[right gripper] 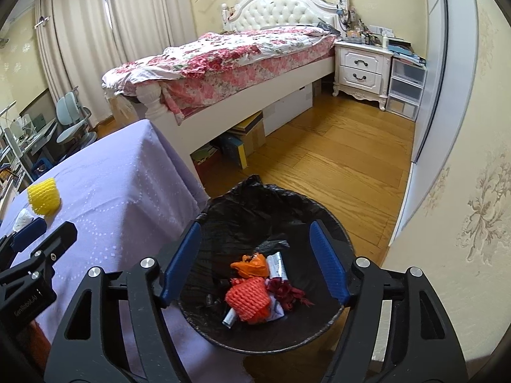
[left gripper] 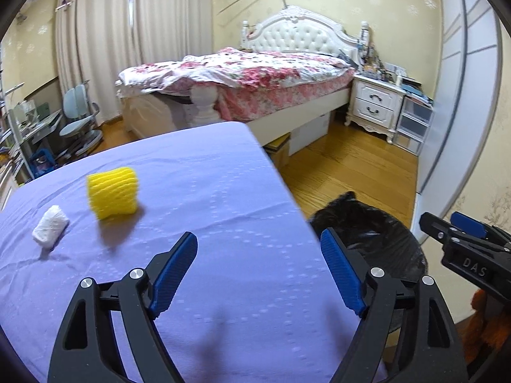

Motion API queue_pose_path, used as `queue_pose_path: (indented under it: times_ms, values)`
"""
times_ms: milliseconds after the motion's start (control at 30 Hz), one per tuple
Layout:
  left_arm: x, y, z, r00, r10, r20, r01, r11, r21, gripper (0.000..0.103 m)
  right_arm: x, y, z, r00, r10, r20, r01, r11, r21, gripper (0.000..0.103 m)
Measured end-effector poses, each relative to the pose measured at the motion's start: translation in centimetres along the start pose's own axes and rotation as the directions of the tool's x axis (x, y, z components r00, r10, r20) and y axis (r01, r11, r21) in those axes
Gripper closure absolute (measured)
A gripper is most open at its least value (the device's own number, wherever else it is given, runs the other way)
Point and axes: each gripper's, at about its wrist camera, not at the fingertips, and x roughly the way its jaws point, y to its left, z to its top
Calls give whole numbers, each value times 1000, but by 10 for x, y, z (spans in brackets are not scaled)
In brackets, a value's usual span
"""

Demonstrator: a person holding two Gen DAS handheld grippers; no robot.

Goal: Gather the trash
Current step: 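Move both grippers back over the bed toward the yellow mesh net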

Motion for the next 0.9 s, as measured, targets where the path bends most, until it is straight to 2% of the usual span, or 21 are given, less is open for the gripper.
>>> queue_pose_path:
  times_ms: [267,500,800,900]
  values:
    - [-11,69,-11,991,134,-11,-135,987,-91,23,5,55,3,996,85,-19,-86,993,-80,26]
    - [-16,135,-22,967,251,-51,-256,951,-175,23,13,123,1,981,180,-69,-190,964,-187,26]
    - [-11,194,-35,935,332,-125,-352,910,-219,23,30,209,-14,958,234,-164,-275,910,-310,25]
    - [-7,208,-37,938,314,-150,-343,906,-247,23,33,230,-16,955,241,-174,-288,898,-333,25]
